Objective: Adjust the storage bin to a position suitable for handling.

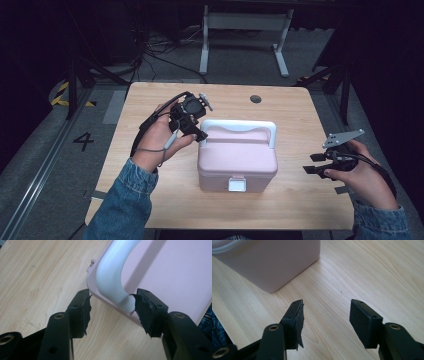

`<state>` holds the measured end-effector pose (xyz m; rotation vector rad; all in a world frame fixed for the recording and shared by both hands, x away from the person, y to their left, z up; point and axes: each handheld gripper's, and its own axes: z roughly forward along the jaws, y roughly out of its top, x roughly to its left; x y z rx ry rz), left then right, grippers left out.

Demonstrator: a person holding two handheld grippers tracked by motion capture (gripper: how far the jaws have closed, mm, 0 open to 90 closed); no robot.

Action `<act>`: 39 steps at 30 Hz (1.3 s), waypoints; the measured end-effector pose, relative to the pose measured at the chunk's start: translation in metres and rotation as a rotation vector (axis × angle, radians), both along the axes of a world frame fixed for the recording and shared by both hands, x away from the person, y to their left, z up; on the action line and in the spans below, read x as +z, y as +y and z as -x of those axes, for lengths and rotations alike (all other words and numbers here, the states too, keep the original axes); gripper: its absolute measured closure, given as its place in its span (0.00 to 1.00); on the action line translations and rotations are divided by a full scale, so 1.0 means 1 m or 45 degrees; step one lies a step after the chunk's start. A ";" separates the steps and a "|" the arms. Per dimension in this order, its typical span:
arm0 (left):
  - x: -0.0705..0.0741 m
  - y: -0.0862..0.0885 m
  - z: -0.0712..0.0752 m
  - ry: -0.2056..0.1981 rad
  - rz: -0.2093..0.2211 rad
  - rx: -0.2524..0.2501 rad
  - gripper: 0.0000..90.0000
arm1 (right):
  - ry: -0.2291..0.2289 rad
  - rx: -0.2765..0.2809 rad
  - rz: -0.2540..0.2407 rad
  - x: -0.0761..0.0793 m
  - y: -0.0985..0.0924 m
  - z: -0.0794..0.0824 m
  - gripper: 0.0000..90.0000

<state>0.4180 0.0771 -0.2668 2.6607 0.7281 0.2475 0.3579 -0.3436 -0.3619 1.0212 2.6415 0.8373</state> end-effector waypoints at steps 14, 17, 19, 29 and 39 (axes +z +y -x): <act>-0.008 -0.035 -0.020 -0.019 -0.094 -0.032 0.54 | 0.035 0.040 -0.027 -0.005 0.006 0.001 0.50; -0.011 -0.042 -0.021 -0.039 -0.126 -0.049 0.57 | 0.042 0.056 -0.039 -0.005 0.008 0.001 0.50; -0.014 -0.045 -0.021 -0.035 -0.132 -0.056 0.58 | 0.040 0.062 -0.033 -0.007 0.009 0.000 0.50; -0.011 -0.054 -0.015 -0.067 -0.159 -0.096 0.73 | 0.053 0.065 -0.037 -0.009 0.009 -0.001 0.49; 0.002 -0.051 -0.007 -0.066 -0.140 -0.144 0.75 | 0.051 0.064 -0.044 -0.009 0.009 -0.001 0.49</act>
